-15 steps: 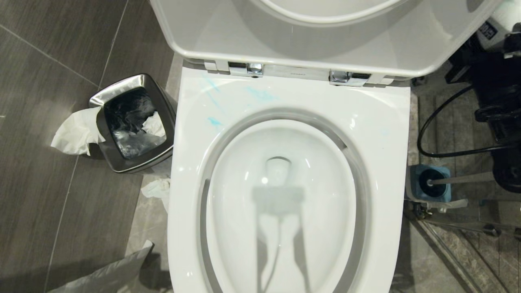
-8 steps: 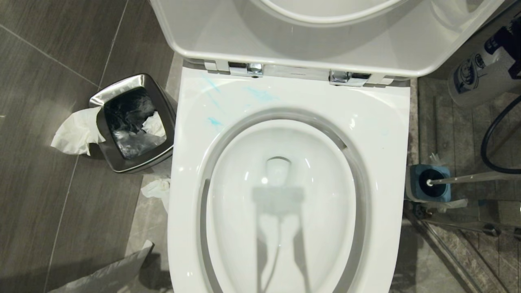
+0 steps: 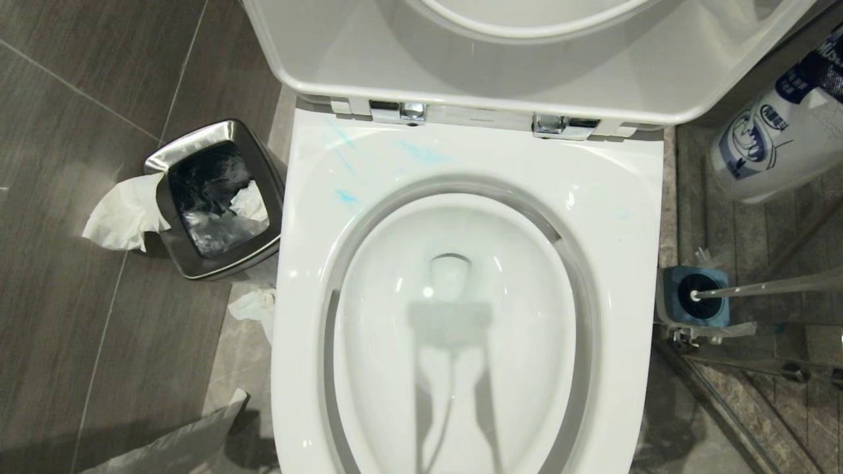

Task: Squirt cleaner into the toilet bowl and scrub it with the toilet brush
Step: Pour in the cleaning agent

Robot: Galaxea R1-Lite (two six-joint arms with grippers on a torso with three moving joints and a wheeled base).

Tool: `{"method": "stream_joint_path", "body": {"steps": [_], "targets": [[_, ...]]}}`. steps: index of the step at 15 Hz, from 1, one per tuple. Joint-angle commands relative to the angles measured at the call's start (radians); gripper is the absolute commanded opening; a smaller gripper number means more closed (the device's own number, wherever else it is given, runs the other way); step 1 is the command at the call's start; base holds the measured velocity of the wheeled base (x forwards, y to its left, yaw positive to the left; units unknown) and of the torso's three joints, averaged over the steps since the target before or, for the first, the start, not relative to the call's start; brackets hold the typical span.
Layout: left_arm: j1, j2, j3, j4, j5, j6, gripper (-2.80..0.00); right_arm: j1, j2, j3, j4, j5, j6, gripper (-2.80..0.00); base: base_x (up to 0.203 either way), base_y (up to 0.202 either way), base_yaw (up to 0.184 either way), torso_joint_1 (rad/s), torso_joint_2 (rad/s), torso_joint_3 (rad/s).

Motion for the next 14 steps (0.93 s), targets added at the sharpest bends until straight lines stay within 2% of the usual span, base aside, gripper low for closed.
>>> {"method": "stream_joint_path", "body": {"steps": [1, 5, 9, 14], "targets": [[0.000, 0.001, 0.000, 0.000, 0.000, 0.000, -2.80, 0.030, -0.069, 0.045, -0.003, 0.002, -0.015, -2.80, 0.000, 0.000, 0.000, 0.000, 0.00, 0.000], [0.000, 0.001, -0.001, 0.000, 0.000, 0.000, -2.80, 0.039, -0.161, 0.111, 0.047, 0.038, -0.026, -2.80, 0.000, 0.000, 0.000, 0.000, 0.00, 0.000], [-0.001, 0.001, 0.000, 0.000, 0.000, -0.001, -2.80, 0.065, -0.326, 0.149, 0.218, 0.051, -0.064, -2.80, 0.000, 0.000, 0.000, 0.000, 0.00, 0.000], [0.001, 0.001, 0.000, 0.000, 0.000, 0.000, -2.80, 0.067, -0.500, 0.084, 0.507, 0.050, -0.078, -2.80, 0.000, 0.000, 0.000, 0.000, 0.00, 0.000]]}}
